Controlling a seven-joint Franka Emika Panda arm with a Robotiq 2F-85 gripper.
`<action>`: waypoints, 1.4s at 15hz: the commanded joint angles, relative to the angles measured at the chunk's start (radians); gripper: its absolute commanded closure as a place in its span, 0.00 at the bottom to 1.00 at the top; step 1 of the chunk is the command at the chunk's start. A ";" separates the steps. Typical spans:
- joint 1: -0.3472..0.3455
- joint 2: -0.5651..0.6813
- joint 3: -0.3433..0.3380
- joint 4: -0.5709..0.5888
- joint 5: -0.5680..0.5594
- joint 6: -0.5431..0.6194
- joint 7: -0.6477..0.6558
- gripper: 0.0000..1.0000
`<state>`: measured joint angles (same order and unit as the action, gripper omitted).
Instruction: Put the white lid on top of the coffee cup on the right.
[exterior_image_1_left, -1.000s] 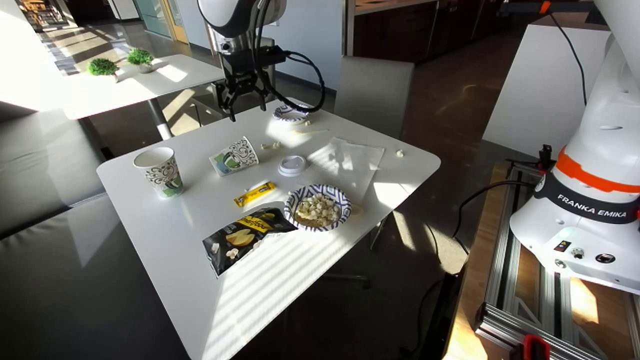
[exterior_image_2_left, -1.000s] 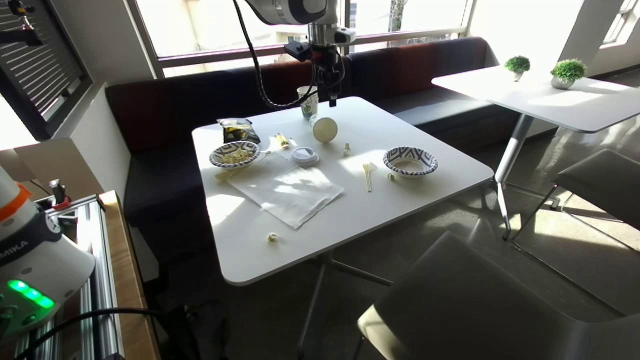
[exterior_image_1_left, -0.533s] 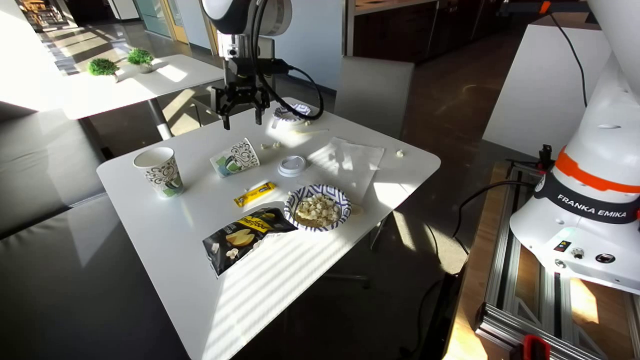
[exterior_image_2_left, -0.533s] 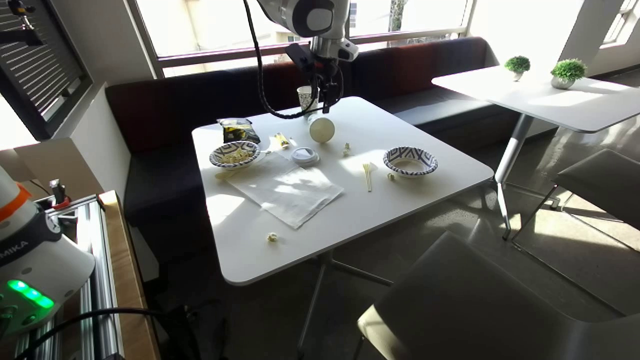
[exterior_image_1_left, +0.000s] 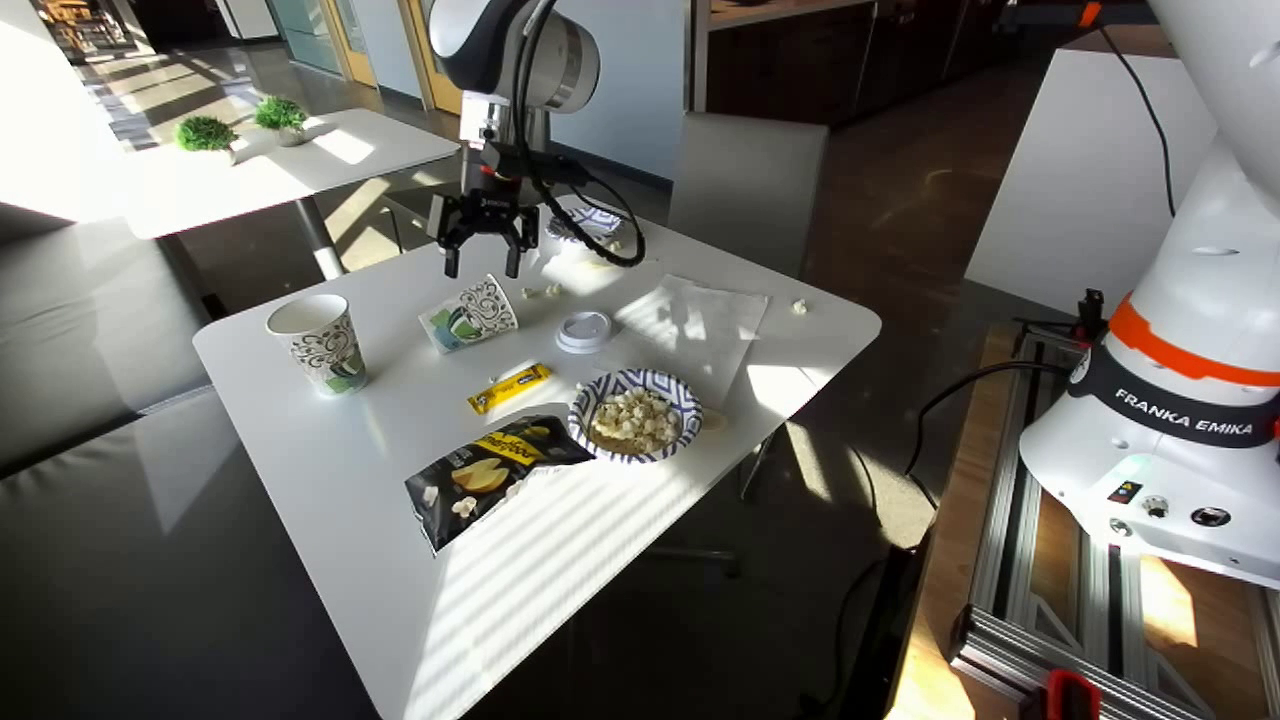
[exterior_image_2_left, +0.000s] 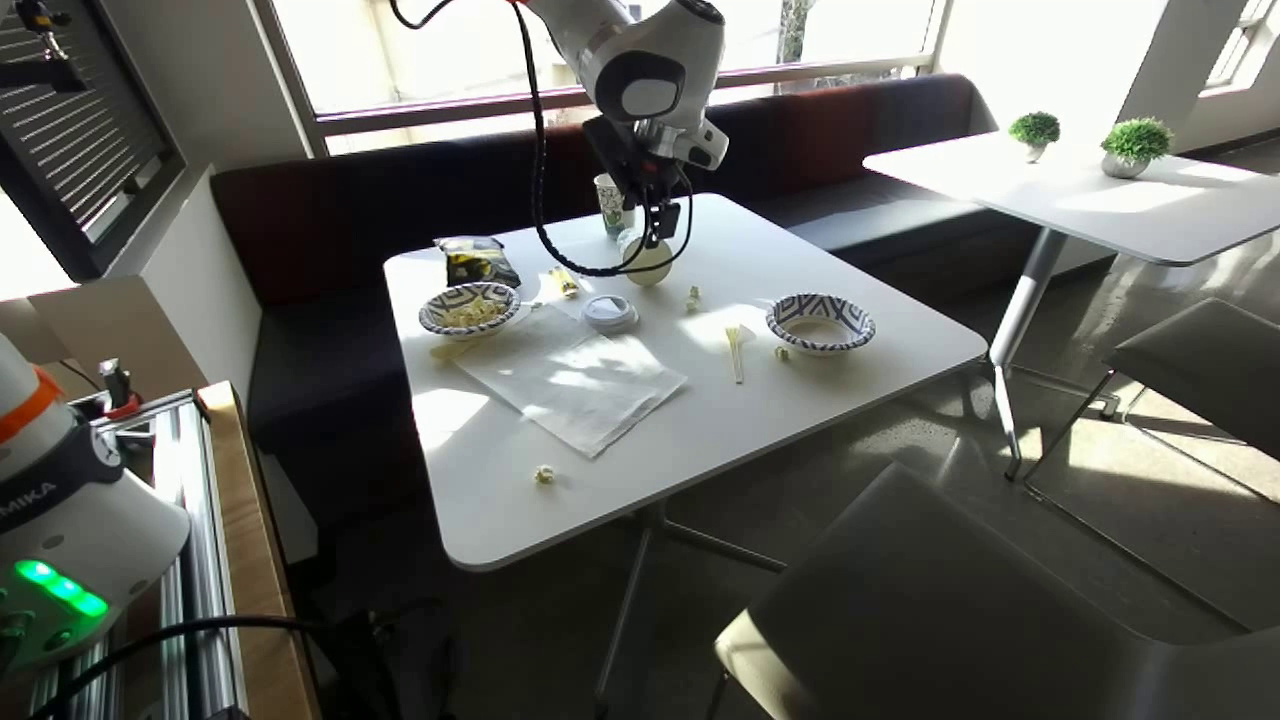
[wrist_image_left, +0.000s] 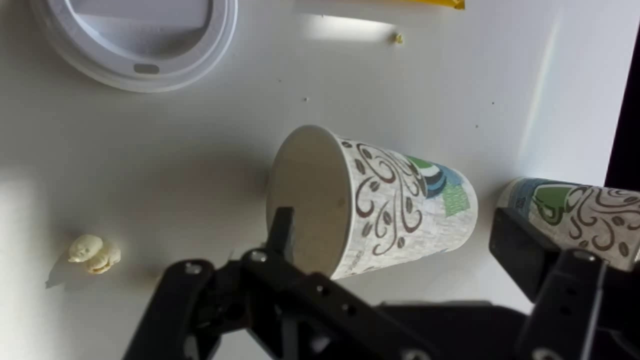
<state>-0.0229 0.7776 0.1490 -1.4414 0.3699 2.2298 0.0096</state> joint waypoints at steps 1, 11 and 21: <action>-0.053 0.057 0.063 0.023 0.096 0.060 -0.092 0.00; -0.130 0.047 0.134 -0.004 0.231 0.060 -0.226 0.78; -0.019 -0.126 -0.013 -0.059 0.000 -0.119 -0.066 0.96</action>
<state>-0.1117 0.7247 0.2114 -1.4519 0.4754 2.1536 -0.1521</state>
